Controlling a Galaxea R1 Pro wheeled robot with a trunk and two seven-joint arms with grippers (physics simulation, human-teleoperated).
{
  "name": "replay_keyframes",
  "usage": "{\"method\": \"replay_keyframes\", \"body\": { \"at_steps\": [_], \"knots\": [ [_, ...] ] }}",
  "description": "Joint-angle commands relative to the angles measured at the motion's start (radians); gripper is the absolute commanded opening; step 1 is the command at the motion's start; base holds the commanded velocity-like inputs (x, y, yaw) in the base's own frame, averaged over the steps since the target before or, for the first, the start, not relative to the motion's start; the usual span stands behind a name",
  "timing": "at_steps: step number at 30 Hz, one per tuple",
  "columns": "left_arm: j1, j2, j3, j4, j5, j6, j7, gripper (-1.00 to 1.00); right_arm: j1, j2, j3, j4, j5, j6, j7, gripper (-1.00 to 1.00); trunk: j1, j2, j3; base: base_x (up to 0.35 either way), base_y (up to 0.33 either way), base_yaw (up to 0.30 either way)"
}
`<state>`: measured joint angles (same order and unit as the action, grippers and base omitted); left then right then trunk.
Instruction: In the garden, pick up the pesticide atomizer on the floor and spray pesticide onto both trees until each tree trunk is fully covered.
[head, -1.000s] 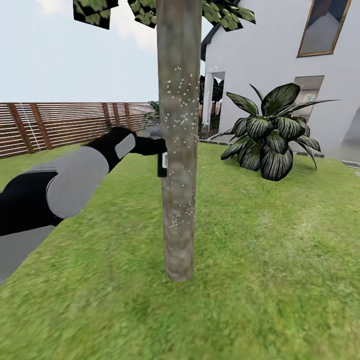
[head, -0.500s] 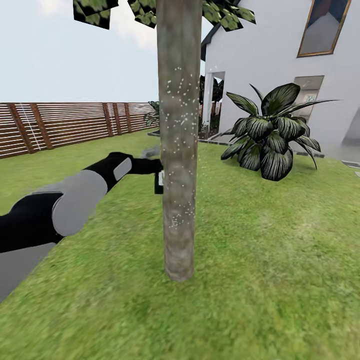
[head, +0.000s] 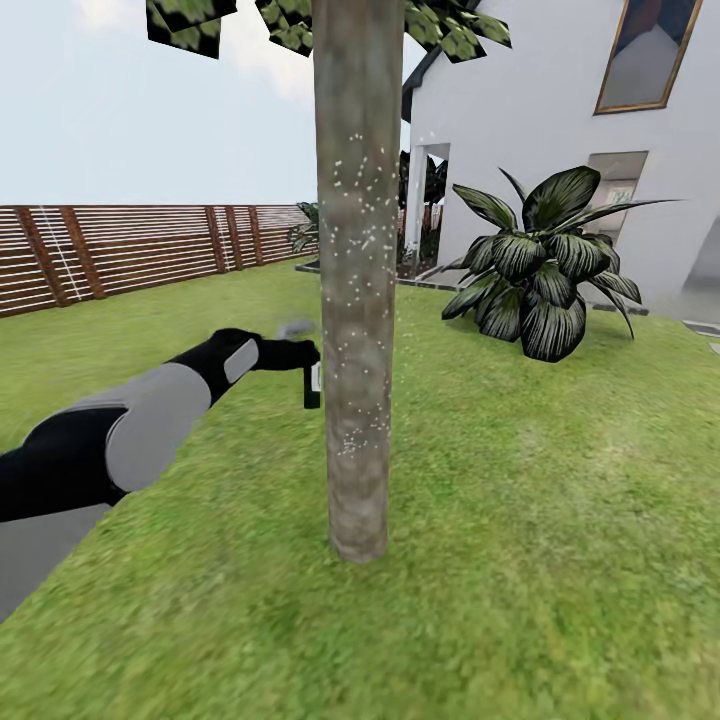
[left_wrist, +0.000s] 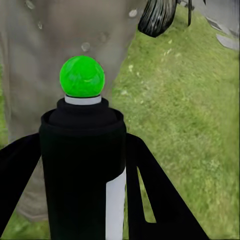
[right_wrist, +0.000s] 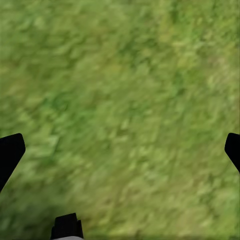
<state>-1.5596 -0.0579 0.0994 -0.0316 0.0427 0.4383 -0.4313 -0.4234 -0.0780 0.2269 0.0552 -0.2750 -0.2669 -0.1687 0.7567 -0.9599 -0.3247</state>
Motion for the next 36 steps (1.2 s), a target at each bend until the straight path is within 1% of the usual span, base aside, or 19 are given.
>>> {"method": "replay_keyframes", "body": {
  "at_steps": [1,2,5,6,8,9,10,12,14,16,17,18,21,24,25,26,30,32,36],
  "knots": [
    [0.025,-0.016,0.000,-0.001,-0.001,-0.031,0.000,-1.00,0.000,0.000,0.000,0.000,0.000,0.000,0.000,1.00,0.000,0.000,0.000,0.000,0.000,0.000],
    [0.050,-0.025,0.000,-0.001,-0.001,-0.056,0.000,-1.00,0.000,0.000,0.000,0.000,0.000,0.000,0.000,1.00,0.000,0.000,0.000,0.000,0.000,0.000],
    [0.090,-0.031,0.000,-0.001,-0.003,-0.076,0.000,-1.00,0.000,0.000,0.000,0.000,0.000,0.000,0.000,1.00,0.000,0.000,0.000,0.000,0.000,0.000],
    [0.113,-0.032,0.000,-0.001,-0.020,-0.086,0.001,-1.00,0.000,0.000,0.000,0.000,0.000,0.000,0.000,1.00,0.000,0.000,0.000,0.000,0.000,0.000],
    [0.124,-0.031,0.000,-0.001,-0.051,-0.094,0.001,-1.00,0.000,0.000,0.000,0.000,0.000,0.000,0.000,1.00,0.000,0.000,0.000,0.000,0.000,0.000],
    [0.130,-0.029,0.000,-0.002,-0.077,-0.098,0.001,-1.00,0.002,0.000,0.000,0.000,0.000,0.000,0.000,1.00,0.000,0.000,0.000,0.000,0.000,0.000],
    [0.132,-0.024,0.000,-0.003,-0.087,-0.100,0.002,-1.00,0.003,0.000,0.000,0.000,0.000,0.000,0.000,1.00,0.000,0.000,0.000,0.000,0.000,0.000],
    [0.135,0.025,0.000,-0.006,-0.100,-0.102,0.003,-1.00,0.004,0.001,0.000,0.000,0.000,0.000,0.000,1.00,0.000,0.000,0.000,0.000,0.000,0.000],
    [0.136,0.065,0.000,-0.006,-0.102,-0.102,0.003,-1.00,0.004,0.001,0.000,0.000,0.000,0.000,0.000,1.00,0.000,0.000,0.000,0.000,0.000,0.000],
    [0.140,0.094,0.000,-0.002,-0.104,-0.102,0.002,-1.00,0.005,0.001,0.000,0.000,0.000,0.000,0.000,1.00,0.000,0.000,0.000,0.000,0.000,0.000],
    [0.150,0.097,0.000,-0.002,-0.104,-0.104,0.002,-1.00,0.005,0.001,0.000,0.000,0.000,0.000,0.000,1.00,0.000,0.000,0.000,0.000,0.000,0.000],
    [0.161,0.096,0.000,-0.001,-0.103,-0.117,0.002,-1.00,0.005,0.000,0.000,0.000,0.000,0.000,0.000,1.00,0.000,0.000,0.000,0.000,0.000,0.000],
    [0.204,0.074,0.000,0.000,-0.103,-0.166,0.001,-1.00,0.005,0.001,0.000,0.000,0.000,0.000,0.000,1.00,0.000,0.000,0.000,0.000,0.000,0.000],
    [0.261,0.050,0.000,0.001,-0.103,-0.259,0.000,-1.00,0.006,0.001,0.000,0.000,0.000,-0.001,0.000,1.00,0.000,0.000,0.000,0.000,0.000,0.000],
    [0.290,0.039,0.000,0.001,-0.103,-0.294,0.000,-1.00,0.006,0.001,0.001,0.000,0.000,-0.001,0.000,1.00,0.000,0.000,0.000,0.000,0.000,0.000],
    [0.367,0.024,0.000,0.000,-0.103,-0.376,0.000,-1.00,0.006,0.002,0.001,0.000,0.000,0.000,0.001,1.00,0.000,0.000,0.000,0.000,0.000,0.000],
    [0.528,0.017,0.000,-0.001,-0.103,-0.579,0.001,-1.00,0.006,0.003,0.002,0.000,-0.001,-0.002,0.001,1.00,0.000,0.000,0.000,0.000,0.000,0.000],
    [0.562,0.014,0.000,-0.001,-0.101,-0.613,0.000,-1.00,0.006,0.004,0.002,0.000,-0.001,-0.003,0.001,1.00,0.000,0.000,0.000,0.000,0.003,0.000],
    [0.581,0.014,0.001,-0.002,-0.095,-0.632,0.002,-1.00,0.006,0.007,0.003,0.000,-0.001,-0.003,0.002,1.00,0.000,0.000,0.000,0.017,0.178,0.000]
  ]
}}
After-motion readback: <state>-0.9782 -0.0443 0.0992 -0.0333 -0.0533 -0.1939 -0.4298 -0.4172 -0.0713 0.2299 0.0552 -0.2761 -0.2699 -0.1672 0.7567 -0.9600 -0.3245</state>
